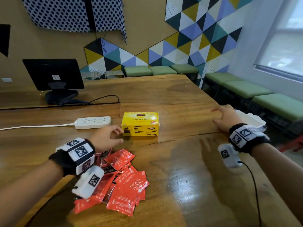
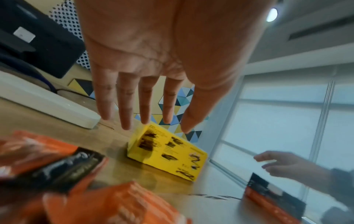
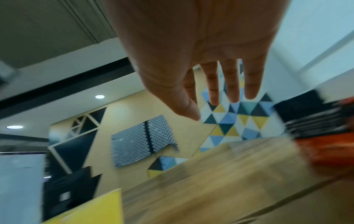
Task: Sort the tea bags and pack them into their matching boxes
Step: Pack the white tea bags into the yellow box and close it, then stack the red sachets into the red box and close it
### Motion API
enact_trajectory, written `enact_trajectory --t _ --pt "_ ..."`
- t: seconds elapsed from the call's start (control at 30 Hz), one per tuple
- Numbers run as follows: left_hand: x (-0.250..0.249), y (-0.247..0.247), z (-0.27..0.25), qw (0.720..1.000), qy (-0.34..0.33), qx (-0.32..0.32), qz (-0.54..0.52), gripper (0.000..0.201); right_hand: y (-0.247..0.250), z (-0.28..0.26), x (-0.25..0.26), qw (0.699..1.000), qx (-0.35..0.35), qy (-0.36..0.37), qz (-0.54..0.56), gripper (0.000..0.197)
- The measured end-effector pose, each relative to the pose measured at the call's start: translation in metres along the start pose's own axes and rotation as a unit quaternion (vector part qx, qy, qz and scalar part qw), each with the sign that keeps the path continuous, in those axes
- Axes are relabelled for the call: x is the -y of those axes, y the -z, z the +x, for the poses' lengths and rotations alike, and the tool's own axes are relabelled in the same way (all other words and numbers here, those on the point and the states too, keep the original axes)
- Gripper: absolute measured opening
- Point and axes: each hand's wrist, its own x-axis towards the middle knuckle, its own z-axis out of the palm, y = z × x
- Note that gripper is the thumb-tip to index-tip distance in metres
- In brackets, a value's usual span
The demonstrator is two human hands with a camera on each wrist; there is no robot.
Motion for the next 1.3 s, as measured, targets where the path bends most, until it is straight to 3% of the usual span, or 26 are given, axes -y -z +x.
enact_trajectory --t 0.1,0.2,0.37,0.5,0.63,0.8,1.0,1.1,1.2,1.3 --pt "0.003 -0.008 -0.024 0.994 -0.013 0.075 0.076 0.039 0.014 0.0 -0.034 0.993 -0.042 -0.072 -0.079 0.04" --pt "0.003 -0.021 -0.041 0.976 -0.025 0.126 0.177 0.061 0.014 0.001 -0.063 0.979 -0.011 -0.121 -0.162 0.049" --pt "-0.002 -0.037 -0.055 0.966 -0.012 0.152 0.211 0.069 0.005 -0.009 -0.075 0.972 0.011 -0.103 -0.209 0.036" --pt "-0.002 -0.039 -0.056 0.968 -0.006 0.151 0.203 0.07 0.007 -0.035 -0.039 0.991 0.03 -0.009 -0.133 0.029" --pt "-0.004 -0.039 -0.059 0.968 -0.008 0.15 0.2 0.068 0.003 -0.075 0.0 0.989 0.036 0.114 -0.086 0.029" --pt "-0.005 -0.04 -0.063 0.97 -0.008 0.143 0.196 0.068 -0.012 -0.114 0.027 0.962 0.09 0.241 -0.095 0.035" --pt "0.001 -0.033 -0.067 0.975 0.028 0.088 0.202 0.08 -0.029 -0.118 0.042 0.94 0.108 0.316 -0.076 0.036" --pt "0.008 -0.02 -0.07 0.977 0.067 0.055 0.193 0.076 -0.029 -0.109 0.045 0.933 0.084 0.345 -0.054 0.035" --pt "0.024 -0.007 -0.071 0.977 0.114 0.043 0.177 0.079 -0.029 -0.11 0.058 0.908 0.032 0.416 -0.028 0.033" --pt "0.034 0.0 -0.073 0.971 0.161 0.048 0.17 0.076 -0.037 -0.125 0.084 0.884 0.049 0.464 0.017 0.026"
